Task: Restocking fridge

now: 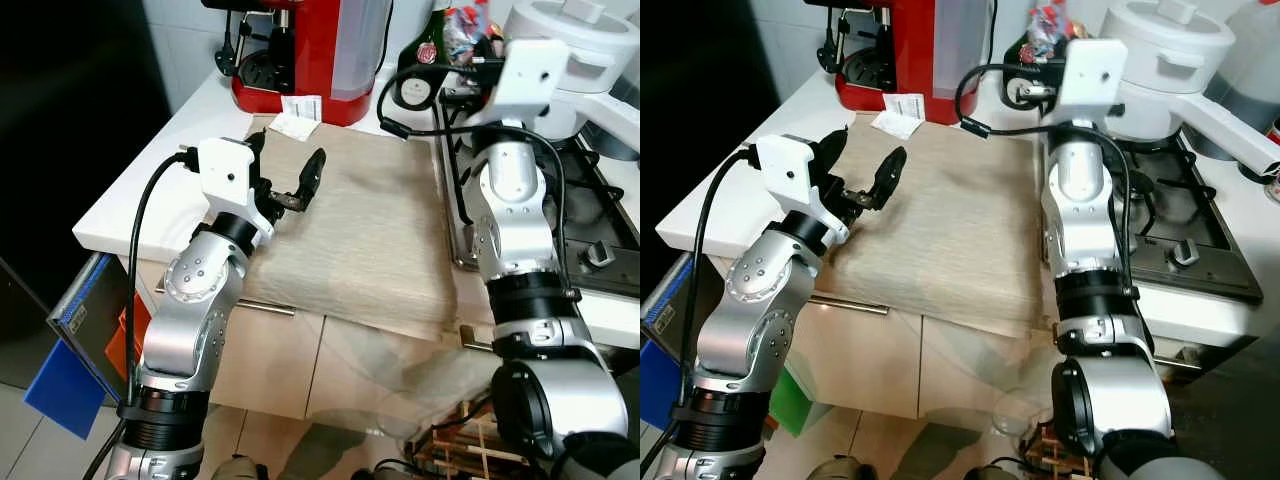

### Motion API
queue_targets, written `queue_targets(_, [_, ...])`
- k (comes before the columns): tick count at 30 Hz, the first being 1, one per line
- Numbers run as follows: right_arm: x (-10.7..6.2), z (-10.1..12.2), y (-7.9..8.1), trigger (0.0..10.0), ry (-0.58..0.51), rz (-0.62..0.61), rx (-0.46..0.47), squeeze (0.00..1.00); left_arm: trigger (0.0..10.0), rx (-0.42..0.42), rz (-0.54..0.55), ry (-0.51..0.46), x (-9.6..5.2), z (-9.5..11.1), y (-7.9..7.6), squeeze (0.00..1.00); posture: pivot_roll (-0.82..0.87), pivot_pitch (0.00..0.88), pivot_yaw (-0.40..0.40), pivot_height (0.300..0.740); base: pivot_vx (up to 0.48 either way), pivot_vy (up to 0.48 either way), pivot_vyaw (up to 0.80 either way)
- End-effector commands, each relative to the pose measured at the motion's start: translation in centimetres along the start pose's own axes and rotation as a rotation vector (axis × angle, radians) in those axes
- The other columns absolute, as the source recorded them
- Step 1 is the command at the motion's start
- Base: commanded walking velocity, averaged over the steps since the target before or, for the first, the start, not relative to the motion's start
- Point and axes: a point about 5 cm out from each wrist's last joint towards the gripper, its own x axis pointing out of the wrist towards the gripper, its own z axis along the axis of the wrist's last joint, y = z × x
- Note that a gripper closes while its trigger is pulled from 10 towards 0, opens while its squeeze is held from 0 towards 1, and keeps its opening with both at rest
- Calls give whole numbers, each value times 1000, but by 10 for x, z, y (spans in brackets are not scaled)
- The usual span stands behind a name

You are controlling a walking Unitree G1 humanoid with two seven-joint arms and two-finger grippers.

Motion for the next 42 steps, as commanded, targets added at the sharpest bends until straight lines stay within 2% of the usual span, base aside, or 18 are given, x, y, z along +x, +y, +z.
queue_targets(1, [-1,10,0,0,-61,-21,-2,24,10000,13,17,-2,1,0,0,0,58,0,-26,740,0,0,0])
queue_targets(11, [-16,9,1,0,-89,-66,-47,27,10000,63,9,-30,7,4,0,0,44,0,-20,740,0,0,0])
queue_targets(22, [-18,9,-3,0,-87,-91,-69,27,10000,85,-13,-49,11,7,0,0,37,0,-17,740,0,0,0])
queue_targets(26, [-29,4,-23,0,-63,-178,-91,35,10000,93,-20,-47,11,8,3,0,47,0,-4,740,0,0,0])
queue_targets(28, [-33,1,-26,0,-52,-194,-96,35,10000,96,-26,-44,10,8,4,0,46,0,3,740,0,0,0])
queue_targets(42, [-41,0,-18,0,-44,-182,-103,43,10000,90,-52,-54,12,8,1,0,40,0,1,740,0,0,0])
